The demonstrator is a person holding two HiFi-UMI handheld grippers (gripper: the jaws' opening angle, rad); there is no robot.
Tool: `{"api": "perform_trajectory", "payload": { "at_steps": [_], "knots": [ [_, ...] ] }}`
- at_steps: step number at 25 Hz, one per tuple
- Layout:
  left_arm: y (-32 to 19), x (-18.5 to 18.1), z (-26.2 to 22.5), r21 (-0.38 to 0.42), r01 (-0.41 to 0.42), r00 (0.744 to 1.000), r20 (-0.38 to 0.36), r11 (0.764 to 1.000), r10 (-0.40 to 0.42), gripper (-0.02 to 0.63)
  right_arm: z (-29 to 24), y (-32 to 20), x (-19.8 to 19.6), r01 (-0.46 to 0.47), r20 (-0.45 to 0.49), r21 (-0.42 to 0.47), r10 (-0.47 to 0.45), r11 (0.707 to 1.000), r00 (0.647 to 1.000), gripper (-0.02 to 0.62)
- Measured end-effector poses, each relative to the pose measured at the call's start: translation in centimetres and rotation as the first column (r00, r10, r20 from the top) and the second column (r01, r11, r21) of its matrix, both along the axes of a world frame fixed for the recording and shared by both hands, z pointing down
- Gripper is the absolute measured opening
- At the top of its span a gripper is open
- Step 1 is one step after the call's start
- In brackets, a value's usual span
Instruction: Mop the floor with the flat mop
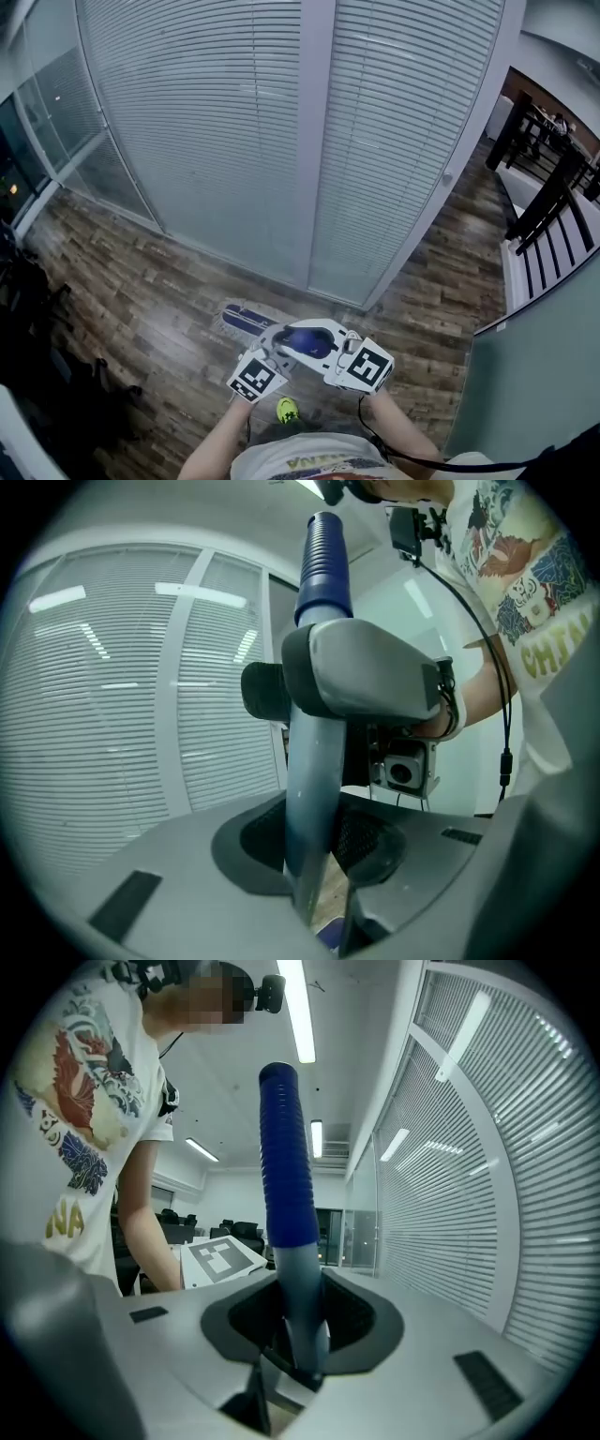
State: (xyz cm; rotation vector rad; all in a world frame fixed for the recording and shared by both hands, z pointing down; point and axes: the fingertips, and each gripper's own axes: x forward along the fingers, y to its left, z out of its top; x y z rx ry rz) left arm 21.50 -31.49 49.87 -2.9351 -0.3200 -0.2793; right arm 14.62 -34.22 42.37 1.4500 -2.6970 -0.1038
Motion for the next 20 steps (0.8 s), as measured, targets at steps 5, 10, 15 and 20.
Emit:
{"api": "perform_trajectory", "payload": {
  "at_steps": [5, 10, 15, 20],
  "knots": [
    [6.0, -0.4, 1.8, -0.004, 0.085, 0.996, 0.028, 0.996, -0.085, 0.075, 1.6, 6.7, -0.6, -0.010, 0.040, 0.004, 0.010, 1.000, 0.999, 0.114],
    [14.4, -0.7, 3.8, 0.020, 0.152, 0.986, 0.070, 0.988, -0.153, 0.077, 3.5, 15.8, -1.1, 0.004, 0.114, -0.033, -0.001, 0.999, 0.994, 0.123],
    [22.7, -3.1, 6.7, 0.046, 0.200, 0.972, 0.119, 0.979, -0.204, 0.081, 6.5, 24.9, -3.8, 0.069, 0.127, -0.069, -0.060, 0.995, 0.990, 0.131],
    [30.7, -5.7, 7.8, 0.039, 0.271, 0.953, 0.127, 0.962, -0.274, 0.086, 7.6, 33.4, -6.7, 0.111, 0.148, -0.078, -0.099, 0.991, 0.984, 0.141]
  ]
}}
